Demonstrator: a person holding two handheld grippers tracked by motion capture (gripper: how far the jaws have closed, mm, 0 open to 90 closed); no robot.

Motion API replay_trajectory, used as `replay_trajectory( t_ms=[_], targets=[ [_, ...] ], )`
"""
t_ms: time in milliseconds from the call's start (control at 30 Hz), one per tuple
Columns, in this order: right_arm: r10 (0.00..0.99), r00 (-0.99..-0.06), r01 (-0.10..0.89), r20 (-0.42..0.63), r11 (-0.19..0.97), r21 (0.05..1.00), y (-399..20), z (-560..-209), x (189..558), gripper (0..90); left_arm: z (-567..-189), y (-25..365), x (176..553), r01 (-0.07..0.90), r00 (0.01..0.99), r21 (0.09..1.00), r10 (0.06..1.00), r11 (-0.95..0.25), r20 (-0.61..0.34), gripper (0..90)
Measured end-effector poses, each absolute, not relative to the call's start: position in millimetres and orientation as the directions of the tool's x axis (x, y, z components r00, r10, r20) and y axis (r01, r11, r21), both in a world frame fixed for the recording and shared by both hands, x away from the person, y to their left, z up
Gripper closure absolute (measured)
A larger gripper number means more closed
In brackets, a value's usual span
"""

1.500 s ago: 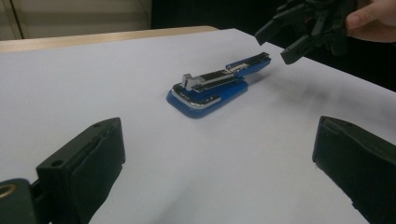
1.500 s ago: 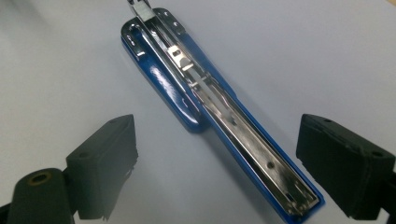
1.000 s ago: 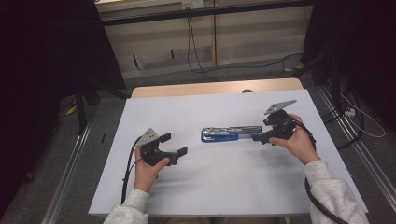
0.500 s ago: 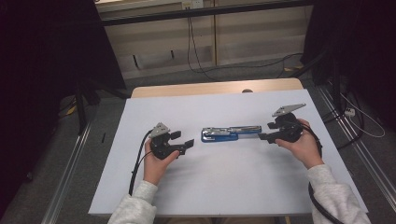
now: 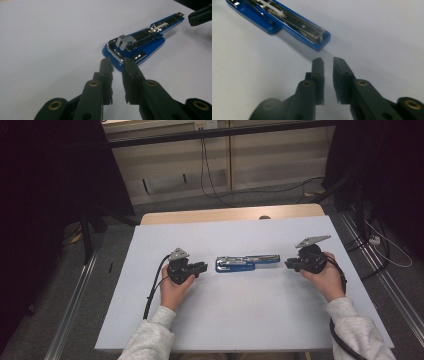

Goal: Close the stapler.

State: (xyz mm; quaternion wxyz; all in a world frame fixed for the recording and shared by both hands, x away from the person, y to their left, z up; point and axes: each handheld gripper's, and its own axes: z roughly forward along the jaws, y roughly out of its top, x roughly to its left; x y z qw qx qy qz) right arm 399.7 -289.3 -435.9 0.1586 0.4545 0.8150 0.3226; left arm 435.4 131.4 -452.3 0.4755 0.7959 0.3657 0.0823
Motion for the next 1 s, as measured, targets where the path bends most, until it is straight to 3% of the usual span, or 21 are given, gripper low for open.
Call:
replay_trajectory(
  t_ms=[100, 233, 700, 1000],
  targets=[
    [0.850, -0.526, 0.654, 0.035, 0.377, 0.656, -288, -442, 401, 90.0, -452, 129, 439, 0.510, 0.720, 0.811, 0.657, -0.285, -0.222, 84.8],
    [0.858, -0.514, 0.655, 0.025, 0.374, 0.657, -284, -447, 406, 90.0, -455, 121, 442, 0.524, 0.717, 0.796, 0.661, -0.304, -0.220, 89.7],
    [0.848, -0.531, 0.645, -0.005, 0.408, 0.646, -269, -453, 416, 90.0, -467, 99, 452, 0.531, 0.750, 0.738, 0.637, -0.416, -0.181, 90.0],
    [0.843, -0.538, 0.635, -0.001, 0.406, 0.657, -270, -451, 417, 90.0, -468, 93, 456, 0.541, 0.740, 0.736, 0.646, -0.406, -0.188, 89.7]
  ],
)
